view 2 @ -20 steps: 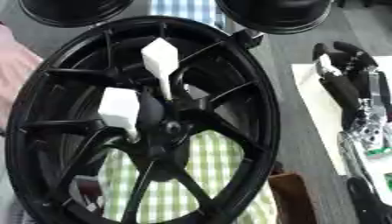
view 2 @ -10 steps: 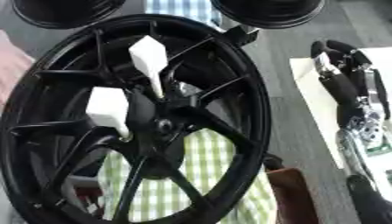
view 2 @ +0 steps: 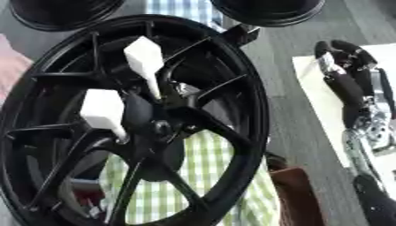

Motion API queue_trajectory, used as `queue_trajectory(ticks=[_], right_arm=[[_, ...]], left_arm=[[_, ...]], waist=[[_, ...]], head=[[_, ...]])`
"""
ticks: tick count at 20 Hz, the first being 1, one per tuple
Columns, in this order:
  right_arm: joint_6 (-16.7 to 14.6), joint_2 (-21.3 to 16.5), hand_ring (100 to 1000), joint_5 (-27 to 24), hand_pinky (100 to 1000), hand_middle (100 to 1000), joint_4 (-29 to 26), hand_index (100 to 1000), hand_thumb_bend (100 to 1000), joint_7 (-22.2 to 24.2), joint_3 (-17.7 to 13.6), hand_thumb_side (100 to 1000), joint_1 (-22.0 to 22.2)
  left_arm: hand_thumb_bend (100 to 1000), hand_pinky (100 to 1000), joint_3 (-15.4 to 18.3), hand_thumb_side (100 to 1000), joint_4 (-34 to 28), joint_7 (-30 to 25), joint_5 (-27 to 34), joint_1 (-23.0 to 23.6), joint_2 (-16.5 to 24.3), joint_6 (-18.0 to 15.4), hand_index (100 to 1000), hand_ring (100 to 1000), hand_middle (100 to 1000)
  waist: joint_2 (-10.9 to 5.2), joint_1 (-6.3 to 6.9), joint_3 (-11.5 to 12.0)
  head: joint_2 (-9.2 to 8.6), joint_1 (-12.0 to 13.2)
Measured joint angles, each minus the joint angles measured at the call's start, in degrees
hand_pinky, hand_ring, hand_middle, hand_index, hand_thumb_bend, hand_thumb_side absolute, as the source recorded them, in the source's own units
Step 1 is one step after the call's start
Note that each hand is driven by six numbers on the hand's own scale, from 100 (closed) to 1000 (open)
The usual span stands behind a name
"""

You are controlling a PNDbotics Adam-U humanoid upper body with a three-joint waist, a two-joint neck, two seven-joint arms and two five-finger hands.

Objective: Pull the pin out of the wheel hub.

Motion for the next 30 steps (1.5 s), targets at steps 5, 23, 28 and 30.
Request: queue_trajectory(ticks=[5,23,28,30], right_arm=[[0.19,-0.11,732,0.38,854,610,0.0,757,359,0.05,0.01,379,0.26],[0.48,-0.27,733,1.31,854,610,0.04,759,359,-0.22,0.0,389,1.09],[0.49,-0.27,732,1.31,854,610,0.05,759,358,-0.23,0.0,391,1.08],[0.5,-0.25,732,1.31,854,610,0.05,759,358,-0.24,0.0,393,1.07]], left_arm=[[443,781,-6.72,592,-0.26,-4.19,-0.17,-6.58,-3.43,3.42,822,717,692],[461,796,-11.45,618,-0.31,-21.09,-0.28,-15.65,-9.8,9.68,837,745,726],[477,802,-11.73,602,-0.31,-25.47,-2.41,-14.08,-9.76,10.5,833,752,736],[479,808,-11.83,599,-0.31,-27.14,-3.43,-13.69,-9.76,10.6,833,759,744]], waist=[[-0.12,-0.27,0.0],[-0.37,-0.7,0.96],[-0.36,-0.76,0.91],[-0.36,-0.97,0.88]], head=[[-1.08,-0.02],[-0.41,-0.14],[-0.26,0.31],[-0.07,0.51]])
